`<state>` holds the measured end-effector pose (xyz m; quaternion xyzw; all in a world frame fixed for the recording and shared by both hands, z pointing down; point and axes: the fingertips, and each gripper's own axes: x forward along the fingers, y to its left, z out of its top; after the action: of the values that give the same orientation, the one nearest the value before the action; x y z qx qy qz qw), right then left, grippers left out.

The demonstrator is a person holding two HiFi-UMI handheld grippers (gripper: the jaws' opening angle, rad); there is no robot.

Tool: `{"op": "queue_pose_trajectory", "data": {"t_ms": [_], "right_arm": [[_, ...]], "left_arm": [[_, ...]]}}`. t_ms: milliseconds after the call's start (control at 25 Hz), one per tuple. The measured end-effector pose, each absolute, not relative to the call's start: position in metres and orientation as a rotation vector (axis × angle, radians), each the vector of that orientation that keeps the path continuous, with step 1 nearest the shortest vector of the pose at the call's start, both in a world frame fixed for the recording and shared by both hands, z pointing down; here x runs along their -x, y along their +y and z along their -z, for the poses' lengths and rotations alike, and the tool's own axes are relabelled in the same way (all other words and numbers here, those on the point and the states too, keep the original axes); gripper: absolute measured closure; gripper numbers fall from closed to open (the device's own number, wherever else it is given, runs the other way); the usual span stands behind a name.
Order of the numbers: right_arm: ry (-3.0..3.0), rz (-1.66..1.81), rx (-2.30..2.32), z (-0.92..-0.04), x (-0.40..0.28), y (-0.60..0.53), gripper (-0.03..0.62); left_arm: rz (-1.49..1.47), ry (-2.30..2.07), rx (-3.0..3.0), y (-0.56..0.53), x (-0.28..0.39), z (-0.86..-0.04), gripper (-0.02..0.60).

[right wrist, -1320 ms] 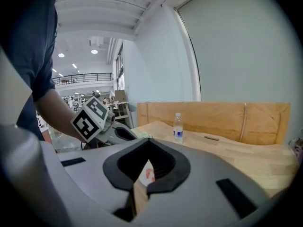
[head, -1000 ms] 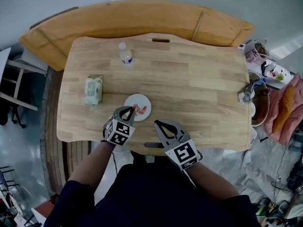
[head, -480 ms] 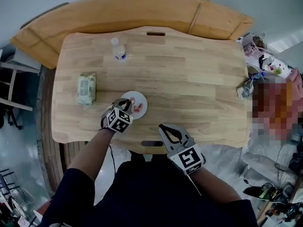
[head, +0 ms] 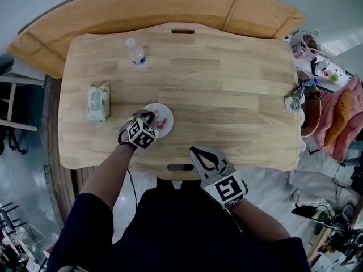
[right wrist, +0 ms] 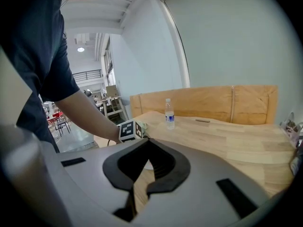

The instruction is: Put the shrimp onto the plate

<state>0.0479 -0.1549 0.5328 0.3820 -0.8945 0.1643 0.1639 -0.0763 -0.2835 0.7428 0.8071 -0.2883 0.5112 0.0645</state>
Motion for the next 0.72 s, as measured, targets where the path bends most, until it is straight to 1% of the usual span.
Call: {"op": "queue_pose_trajectory", "data": {"t_ms": [440, 720], "right_arm": [[-2.532, -0.487, -1.081, -0.536, -0.054, -0.148, 0.588], [-2.525, -0.472, -1.093, -0.534, -0.057, -0.144, 0.588]], "left_arm": [[-1.604, -0.840, -2.426, -0.283, 0.076, -0.753, 0.532], [-1.586, -0.865, -2.427, -0.284, 0.075, -0.754, 0.531]]}}
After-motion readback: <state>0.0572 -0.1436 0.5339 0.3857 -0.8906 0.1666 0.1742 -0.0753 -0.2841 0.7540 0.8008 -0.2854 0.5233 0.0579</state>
